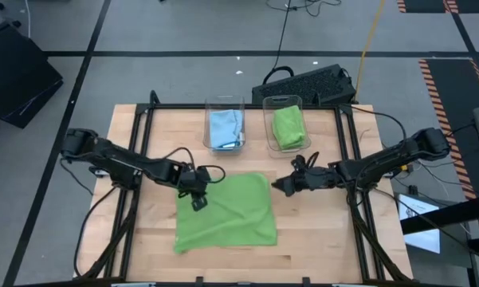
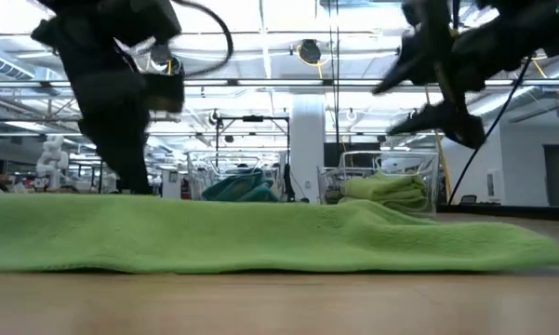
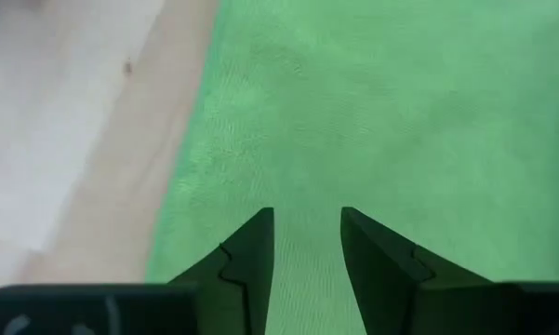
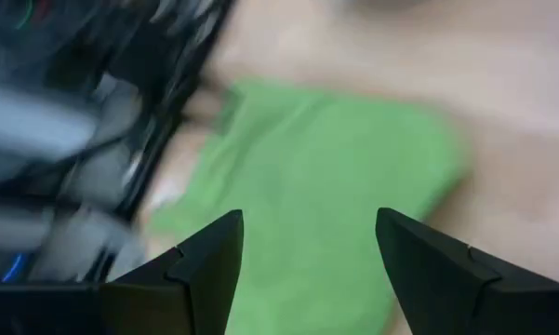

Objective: Fold microfiber towels
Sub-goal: Fold the green microfiber towel

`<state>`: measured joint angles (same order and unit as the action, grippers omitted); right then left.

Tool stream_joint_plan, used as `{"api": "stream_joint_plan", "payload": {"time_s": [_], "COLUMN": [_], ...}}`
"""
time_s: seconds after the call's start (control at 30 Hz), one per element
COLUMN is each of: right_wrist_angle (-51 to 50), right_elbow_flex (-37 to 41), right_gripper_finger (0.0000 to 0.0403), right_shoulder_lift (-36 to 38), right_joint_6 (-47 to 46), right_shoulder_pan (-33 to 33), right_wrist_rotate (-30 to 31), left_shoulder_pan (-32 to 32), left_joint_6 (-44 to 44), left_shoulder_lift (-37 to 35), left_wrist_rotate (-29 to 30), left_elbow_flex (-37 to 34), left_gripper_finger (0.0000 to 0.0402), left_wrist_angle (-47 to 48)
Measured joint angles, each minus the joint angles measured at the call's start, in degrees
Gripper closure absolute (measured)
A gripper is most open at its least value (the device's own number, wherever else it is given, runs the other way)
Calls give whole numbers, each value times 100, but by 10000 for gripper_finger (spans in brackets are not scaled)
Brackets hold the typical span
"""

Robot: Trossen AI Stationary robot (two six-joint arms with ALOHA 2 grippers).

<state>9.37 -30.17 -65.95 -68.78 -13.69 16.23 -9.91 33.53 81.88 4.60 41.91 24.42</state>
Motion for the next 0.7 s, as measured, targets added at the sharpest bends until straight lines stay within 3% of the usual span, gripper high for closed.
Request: {"api": "stream_joint_plan", "payload": {"time_s": [0.17,0.37,0.53,0.7], "right_wrist_angle": [64,129,175,275], "right_elbow_flex": [6,4,15,12], "right_gripper_finger": [171,188,196,197], "right_shoulder_lift": [43,-74,-207,-641], "right_joint_6": [791,2247,2996,4292], "right_shoulder_pan": [-252,-832,-1308,-1713], "right_wrist_rotate": [-1180,-2184,-2582,-2690], "left_shoulder_pan": [90,-197,-1189,-2499], "left_joint_6": [-850,-449,-414,-664], "left_shoulder_lift": [-566,-887,-950,-858], "left_wrist_rotate": [-465,-946,-850,-8], "left_elbow_flex": [6,23,32,31], "left_gripper_finger": [275,275,275,257], "left_wrist_angle": [-6,-396,-763,-1092]}}
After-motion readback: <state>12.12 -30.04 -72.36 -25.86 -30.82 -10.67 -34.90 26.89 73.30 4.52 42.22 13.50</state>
